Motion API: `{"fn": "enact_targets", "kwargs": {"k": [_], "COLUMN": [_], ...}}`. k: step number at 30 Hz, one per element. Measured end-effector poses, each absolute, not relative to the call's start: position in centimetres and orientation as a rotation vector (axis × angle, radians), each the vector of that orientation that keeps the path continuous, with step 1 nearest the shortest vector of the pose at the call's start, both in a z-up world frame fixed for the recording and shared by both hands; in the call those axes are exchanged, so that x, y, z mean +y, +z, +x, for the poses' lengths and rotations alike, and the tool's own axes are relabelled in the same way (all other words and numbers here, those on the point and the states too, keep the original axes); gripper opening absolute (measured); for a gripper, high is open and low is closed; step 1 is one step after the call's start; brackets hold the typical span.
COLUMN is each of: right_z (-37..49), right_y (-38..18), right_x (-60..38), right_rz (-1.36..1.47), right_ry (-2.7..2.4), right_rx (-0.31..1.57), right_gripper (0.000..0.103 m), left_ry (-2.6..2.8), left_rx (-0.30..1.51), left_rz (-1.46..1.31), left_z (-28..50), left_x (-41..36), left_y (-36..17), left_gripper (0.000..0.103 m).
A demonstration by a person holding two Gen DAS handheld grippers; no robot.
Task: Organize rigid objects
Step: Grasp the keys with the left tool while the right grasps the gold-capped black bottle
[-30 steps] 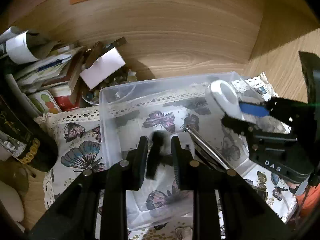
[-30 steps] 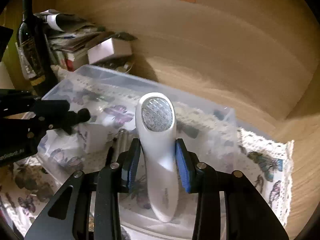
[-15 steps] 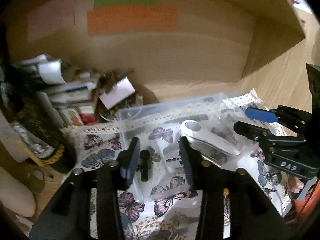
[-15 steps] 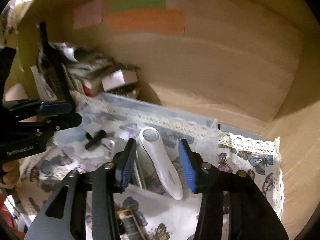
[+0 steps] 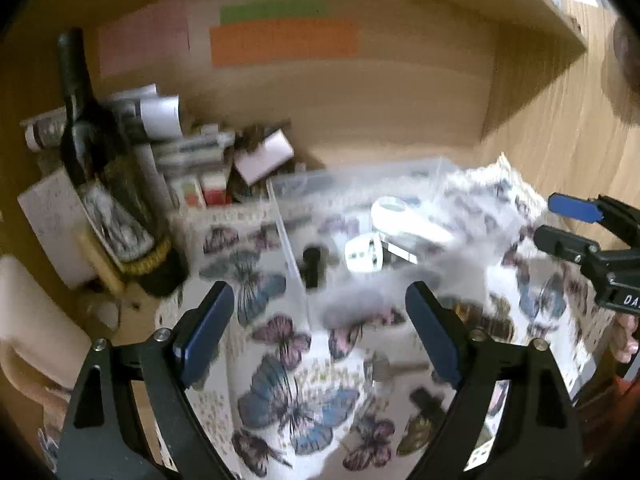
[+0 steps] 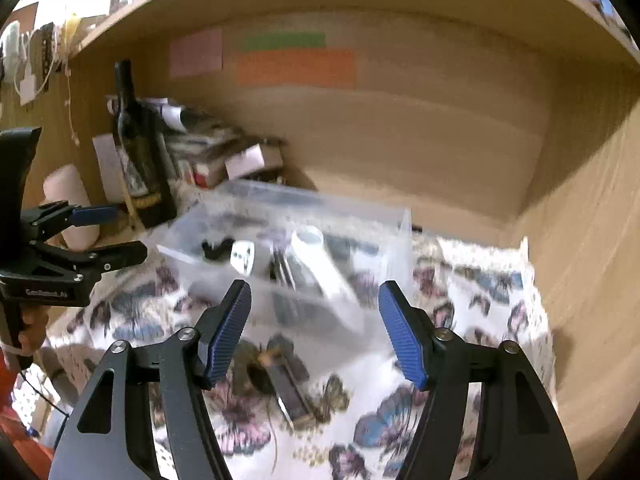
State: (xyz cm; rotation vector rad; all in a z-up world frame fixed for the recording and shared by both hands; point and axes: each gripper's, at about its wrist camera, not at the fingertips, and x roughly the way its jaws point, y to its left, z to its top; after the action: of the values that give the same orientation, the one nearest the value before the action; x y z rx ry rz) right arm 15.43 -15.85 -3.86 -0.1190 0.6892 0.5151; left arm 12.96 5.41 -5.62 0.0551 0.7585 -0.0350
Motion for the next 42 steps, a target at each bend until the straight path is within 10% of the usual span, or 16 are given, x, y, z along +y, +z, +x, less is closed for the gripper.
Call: {"fn": "enact_targets", "kwargs": {"k": [16,28,33,42], "right_z": [15.3,16.8,16.6,15.9], "right_y": [-11.7,-13.1,-12.9,-10.9], "right_x": [-15.6,-12.7,-13.0,-15.1], "right_rz": [-0.160,-0.239,-0.224,-0.148], "right_ry": [0.551,0.640,0.641,0.585], "right_rx": [0.951,1.001,0.985,0.931], "right_gripper": [0.061,0.023,0.022,0.022], "left_ry": [-0.124,-0.116,-0.131,-0.150], "left_rx": [1.027,1.084,1.051,1.004], "left_rz": [0.076,0.091,0.093,0.103], "left_z": [13.0,14.2,14.3,13.3], "left_x": [1.2,-0.9,-0.7,-0.2], "left_y": [-13.6,-15.4,-15.2,-14.3], "left_gripper": [0.088,0.092,0.062,0.061]}}
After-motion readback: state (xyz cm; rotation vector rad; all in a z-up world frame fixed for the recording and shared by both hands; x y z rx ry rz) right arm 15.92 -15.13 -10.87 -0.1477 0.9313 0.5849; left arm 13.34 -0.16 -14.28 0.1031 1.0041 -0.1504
